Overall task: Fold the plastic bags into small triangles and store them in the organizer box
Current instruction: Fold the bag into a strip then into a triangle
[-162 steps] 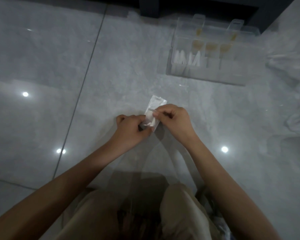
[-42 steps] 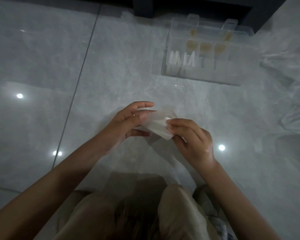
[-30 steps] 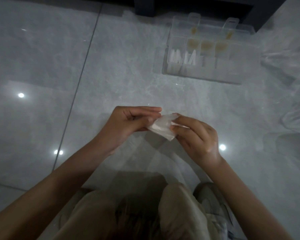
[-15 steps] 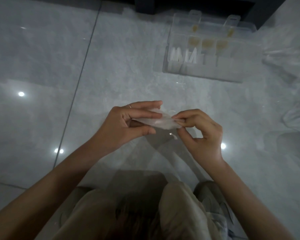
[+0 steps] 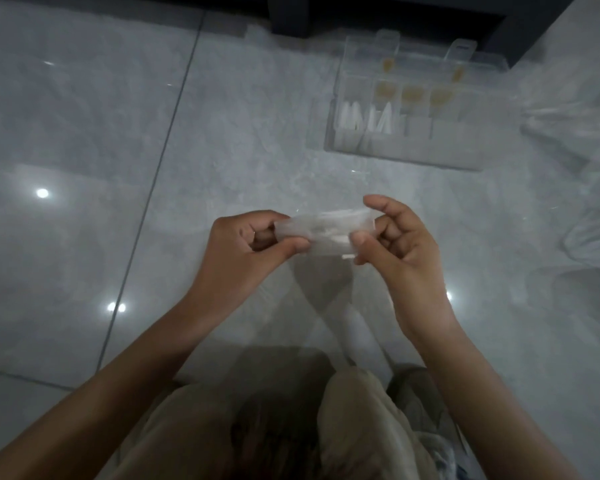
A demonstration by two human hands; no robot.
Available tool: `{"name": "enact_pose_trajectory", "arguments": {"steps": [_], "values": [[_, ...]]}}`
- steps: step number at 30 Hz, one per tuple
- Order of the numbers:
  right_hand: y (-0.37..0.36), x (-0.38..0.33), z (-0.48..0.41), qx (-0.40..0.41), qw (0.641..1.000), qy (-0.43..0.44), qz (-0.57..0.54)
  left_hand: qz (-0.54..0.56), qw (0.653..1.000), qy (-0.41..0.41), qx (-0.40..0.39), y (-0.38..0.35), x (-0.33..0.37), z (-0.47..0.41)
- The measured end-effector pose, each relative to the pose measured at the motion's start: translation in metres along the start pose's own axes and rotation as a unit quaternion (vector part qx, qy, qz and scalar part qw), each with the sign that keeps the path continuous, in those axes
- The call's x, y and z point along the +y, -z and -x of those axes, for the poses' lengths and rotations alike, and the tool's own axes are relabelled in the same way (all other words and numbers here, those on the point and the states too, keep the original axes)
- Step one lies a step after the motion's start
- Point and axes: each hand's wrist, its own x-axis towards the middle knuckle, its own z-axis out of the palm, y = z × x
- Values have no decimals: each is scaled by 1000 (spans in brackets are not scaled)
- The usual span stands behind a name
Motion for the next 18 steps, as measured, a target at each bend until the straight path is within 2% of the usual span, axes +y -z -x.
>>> {"name": "enact_pose_trajectory", "arguments": {"steps": [2, 4, 10, 18], "values": [[0, 0, -4, -17, 997, -68, -45, 23, 999, 32, -2, -1, 1, -1], [-1, -1, -6, -26, 994, -99, -48, 30, 998, 53, 2, -3, 1, -1], [-8, -2, -7, -42, 990, -134, -21, -13, 997, 35, 64, -13, -4, 3], [-37, 4, -2, -10, 985, -168, -47, -56, 995, 11, 84, -10, -3, 13]]}}
